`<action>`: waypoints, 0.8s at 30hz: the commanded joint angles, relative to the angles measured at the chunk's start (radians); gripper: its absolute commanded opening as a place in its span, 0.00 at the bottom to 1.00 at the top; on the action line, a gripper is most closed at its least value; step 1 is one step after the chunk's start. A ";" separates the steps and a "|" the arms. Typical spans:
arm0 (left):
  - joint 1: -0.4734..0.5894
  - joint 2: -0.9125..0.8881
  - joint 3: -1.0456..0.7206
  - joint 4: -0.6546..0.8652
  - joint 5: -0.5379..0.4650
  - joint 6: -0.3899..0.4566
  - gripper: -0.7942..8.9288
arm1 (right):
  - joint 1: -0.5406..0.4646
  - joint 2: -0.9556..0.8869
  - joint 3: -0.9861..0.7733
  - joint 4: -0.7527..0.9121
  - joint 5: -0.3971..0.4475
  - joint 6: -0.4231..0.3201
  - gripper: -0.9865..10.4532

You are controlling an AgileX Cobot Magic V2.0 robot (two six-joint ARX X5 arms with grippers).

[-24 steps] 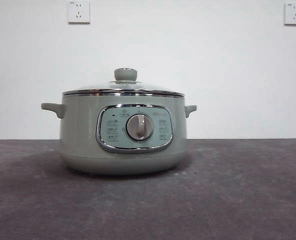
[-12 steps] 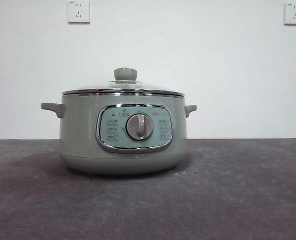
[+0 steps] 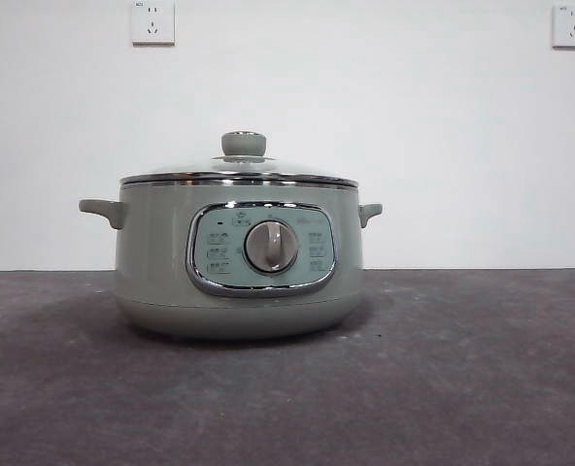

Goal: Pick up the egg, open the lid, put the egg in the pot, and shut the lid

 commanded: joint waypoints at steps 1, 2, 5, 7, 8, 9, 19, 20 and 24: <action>0.018 -0.008 0.002 0.011 -0.003 -0.028 0.08 | 0.002 -0.002 -0.006 -0.023 0.005 -0.004 0.09; 0.027 -0.012 0.002 0.026 -0.008 -0.026 0.08 | 0.002 -0.002 -0.006 -0.023 0.005 -0.004 0.09; 0.048 -0.029 0.002 0.089 -0.058 0.000 0.08 | 0.002 -0.002 -0.006 -0.024 0.005 -0.004 0.09; 0.089 -0.056 0.001 0.127 -0.095 0.038 0.08 | 0.002 -0.002 -0.006 -0.023 0.005 -0.004 0.09; 0.123 -0.072 -0.001 0.146 -0.101 0.057 0.08 | 0.002 -0.002 -0.006 -0.023 0.005 -0.004 0.09; 0.164 -0.093 -0.005 0.159 -0.100 0.073 0.08 | 0.002 -0.002 -0.006 -0.024 0.005 -0.004 0.09; 0.539 -0.479 -0.441 0.419 -0.114 0.187 0.08 | 0.002 -0.002 -0.006 -0.023 0.005 -0.004 0.09; 0.557 -0.531 -0.529 0.480 -0.158 0.204 0.08 | 0.002 -0.002 -0.006 -0.024 0.005 -0.004 0.09; 0.611 -0.693 -0.821 0.681 -0.181 0.207 0.08 | 0.002 -0.002 -0.006 -0.023 0.005 -0.004 0.09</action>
